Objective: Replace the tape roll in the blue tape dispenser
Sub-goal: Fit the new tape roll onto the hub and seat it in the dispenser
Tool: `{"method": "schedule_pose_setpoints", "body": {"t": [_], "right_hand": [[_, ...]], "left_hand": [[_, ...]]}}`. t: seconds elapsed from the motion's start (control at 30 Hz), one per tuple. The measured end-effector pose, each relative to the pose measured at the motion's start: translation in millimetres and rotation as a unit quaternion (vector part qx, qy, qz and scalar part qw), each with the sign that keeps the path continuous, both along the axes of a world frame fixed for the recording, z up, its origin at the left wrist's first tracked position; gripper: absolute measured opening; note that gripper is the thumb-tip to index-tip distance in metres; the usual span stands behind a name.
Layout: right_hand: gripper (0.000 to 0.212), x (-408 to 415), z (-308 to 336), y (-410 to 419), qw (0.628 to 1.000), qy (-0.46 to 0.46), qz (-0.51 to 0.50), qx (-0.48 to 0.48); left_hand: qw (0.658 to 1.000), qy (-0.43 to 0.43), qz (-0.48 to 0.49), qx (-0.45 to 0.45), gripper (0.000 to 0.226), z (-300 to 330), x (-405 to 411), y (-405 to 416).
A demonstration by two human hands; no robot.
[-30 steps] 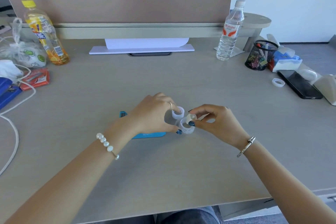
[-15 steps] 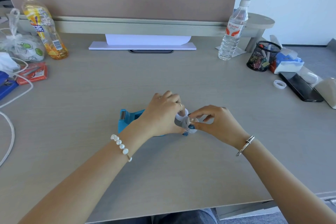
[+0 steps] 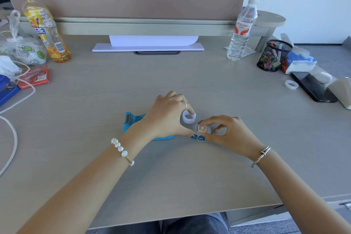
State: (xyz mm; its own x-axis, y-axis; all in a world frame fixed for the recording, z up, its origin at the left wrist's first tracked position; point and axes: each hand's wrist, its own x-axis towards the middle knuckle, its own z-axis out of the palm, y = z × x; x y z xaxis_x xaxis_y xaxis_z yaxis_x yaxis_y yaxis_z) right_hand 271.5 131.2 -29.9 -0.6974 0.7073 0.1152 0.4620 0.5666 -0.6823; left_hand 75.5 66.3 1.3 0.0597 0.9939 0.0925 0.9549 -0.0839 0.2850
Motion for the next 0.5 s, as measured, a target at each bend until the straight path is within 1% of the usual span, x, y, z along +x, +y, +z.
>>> {"method": "schedule_pose_setpoints", "body": {"t": [0.1,0.2,0.33,0.43,0.5], "right_hand": [[0.023,1.1,-0.2,-2.7,1.000,0.020,0.005,-0.002],[0.023,1.7,-1.4,-5.8,0.999,0.054,-0.002,0.009],[0.024,-0.8,3.5,-12.3,0.994,0.110,0.001,0.021],[0.026,-8.4,11.6,-15.9,0.987,0.151,0.025,0.054],[0.028,-17.2,18.1,-17.4,0.982,0.164,0.045,0.083]], "left_hand": [[1.000,-0.024,-0.008,-0.003,0.060,6.3,-5.9,-6.4],[0.999,-0.028,-0.019,-0.004,0.063,9.0,-12.5,-13.0],[0.999,-0.040,-0.027,0.009,0.055,7.1,-16.7,-18.0],[0.993,-0.115,-0.018,0.001,0.039,8.3,-17.6,-20.9],[0.985,-0.174,-0.007,-0.016,0.034,12.2,-20.9,-24.3]]}}
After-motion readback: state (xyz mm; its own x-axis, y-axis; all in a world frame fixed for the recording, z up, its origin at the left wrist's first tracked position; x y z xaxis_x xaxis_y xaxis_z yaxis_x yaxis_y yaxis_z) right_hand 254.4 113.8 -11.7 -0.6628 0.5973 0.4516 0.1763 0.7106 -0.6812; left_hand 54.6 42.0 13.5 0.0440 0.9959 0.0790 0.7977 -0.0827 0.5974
